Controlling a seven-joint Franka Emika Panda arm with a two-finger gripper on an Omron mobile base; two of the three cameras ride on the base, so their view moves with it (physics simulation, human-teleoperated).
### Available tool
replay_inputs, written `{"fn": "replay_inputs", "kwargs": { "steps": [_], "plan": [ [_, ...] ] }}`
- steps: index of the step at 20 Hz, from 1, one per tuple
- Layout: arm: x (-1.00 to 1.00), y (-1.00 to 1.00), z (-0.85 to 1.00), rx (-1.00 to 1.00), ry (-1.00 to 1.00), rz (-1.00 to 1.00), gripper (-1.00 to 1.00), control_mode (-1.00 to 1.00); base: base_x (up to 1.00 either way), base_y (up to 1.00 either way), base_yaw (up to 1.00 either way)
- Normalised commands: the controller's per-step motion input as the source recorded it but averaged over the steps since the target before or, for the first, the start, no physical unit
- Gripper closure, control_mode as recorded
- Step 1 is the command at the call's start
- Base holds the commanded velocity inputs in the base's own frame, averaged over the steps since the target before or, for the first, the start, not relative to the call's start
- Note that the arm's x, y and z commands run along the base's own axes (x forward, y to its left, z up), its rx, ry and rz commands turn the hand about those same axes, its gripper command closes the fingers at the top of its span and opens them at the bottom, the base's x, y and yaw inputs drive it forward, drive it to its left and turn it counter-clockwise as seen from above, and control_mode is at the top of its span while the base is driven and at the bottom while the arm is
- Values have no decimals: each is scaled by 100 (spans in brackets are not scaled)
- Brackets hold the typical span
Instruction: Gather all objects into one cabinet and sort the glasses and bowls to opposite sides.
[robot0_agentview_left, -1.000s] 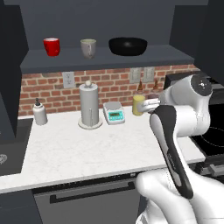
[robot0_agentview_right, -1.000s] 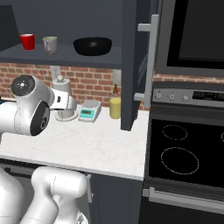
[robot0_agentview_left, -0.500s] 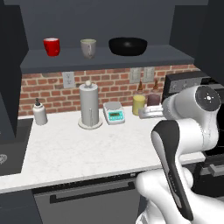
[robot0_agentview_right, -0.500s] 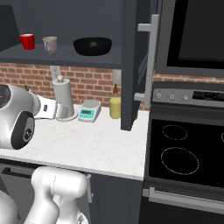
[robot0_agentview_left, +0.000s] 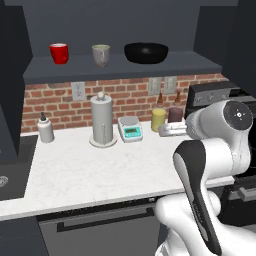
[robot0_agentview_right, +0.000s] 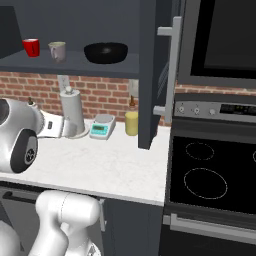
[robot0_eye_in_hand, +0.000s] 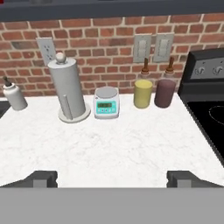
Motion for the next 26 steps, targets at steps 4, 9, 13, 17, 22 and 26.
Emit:
{"fn": "replay_inputs", "kwargs": {
  "steps": [4,9,13,17,22,26],
  "plan": [
    [0,0,0,0,0,0,-100,100,-84,0,0],
    [0,0,0,0,0,0,-100,100,-99,0,0],
    [0,0,0,0,0,0,-100,100,-78,0,0],
    [0,0,0,0,0,0,-100,100,-60,11,0],
    [0,0,0,0,0,0,-100,100,-47,72,0],
    [0,0,0,0,0,0,-100,100,-37,99,0]
  ]
}}
